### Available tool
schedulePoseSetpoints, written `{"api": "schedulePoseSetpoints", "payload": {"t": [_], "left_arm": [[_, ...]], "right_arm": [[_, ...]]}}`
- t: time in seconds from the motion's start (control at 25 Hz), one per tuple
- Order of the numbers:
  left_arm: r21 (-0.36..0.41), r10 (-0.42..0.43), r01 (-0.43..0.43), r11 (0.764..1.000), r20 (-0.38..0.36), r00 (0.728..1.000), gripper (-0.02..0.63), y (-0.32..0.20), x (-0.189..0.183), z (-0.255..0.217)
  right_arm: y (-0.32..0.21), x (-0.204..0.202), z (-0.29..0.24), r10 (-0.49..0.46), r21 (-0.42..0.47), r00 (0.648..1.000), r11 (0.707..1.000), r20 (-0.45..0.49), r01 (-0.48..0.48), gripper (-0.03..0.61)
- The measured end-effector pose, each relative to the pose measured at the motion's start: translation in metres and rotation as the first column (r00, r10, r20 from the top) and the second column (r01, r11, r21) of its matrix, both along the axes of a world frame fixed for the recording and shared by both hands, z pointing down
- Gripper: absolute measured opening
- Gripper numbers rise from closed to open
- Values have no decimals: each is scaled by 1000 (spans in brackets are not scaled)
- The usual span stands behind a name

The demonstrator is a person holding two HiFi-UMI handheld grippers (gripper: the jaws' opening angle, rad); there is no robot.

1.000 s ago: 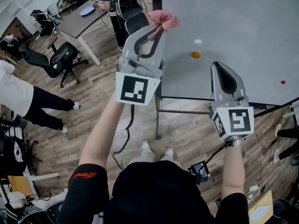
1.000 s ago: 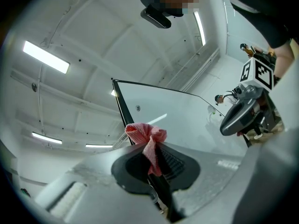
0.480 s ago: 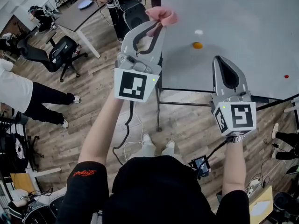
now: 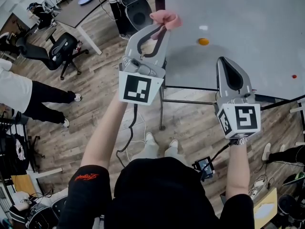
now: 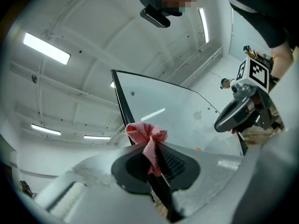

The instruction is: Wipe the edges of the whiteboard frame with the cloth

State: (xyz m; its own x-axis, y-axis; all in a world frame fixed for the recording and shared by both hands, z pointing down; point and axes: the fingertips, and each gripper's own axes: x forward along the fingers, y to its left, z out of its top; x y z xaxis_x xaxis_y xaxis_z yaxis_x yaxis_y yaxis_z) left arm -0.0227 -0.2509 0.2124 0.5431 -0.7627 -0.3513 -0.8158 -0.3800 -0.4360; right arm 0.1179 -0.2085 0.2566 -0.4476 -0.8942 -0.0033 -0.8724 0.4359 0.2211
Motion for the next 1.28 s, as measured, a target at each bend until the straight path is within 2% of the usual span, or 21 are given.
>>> {"api": "schedulePoseSetpoints", "payload": {"t": [1.28], "left_arm": [[-132,14,-19,991,-31,999,21,-5,1,68]], "right_arm": [[-10,-2,41,-11,-90,1000,996,2,11,2]]}}
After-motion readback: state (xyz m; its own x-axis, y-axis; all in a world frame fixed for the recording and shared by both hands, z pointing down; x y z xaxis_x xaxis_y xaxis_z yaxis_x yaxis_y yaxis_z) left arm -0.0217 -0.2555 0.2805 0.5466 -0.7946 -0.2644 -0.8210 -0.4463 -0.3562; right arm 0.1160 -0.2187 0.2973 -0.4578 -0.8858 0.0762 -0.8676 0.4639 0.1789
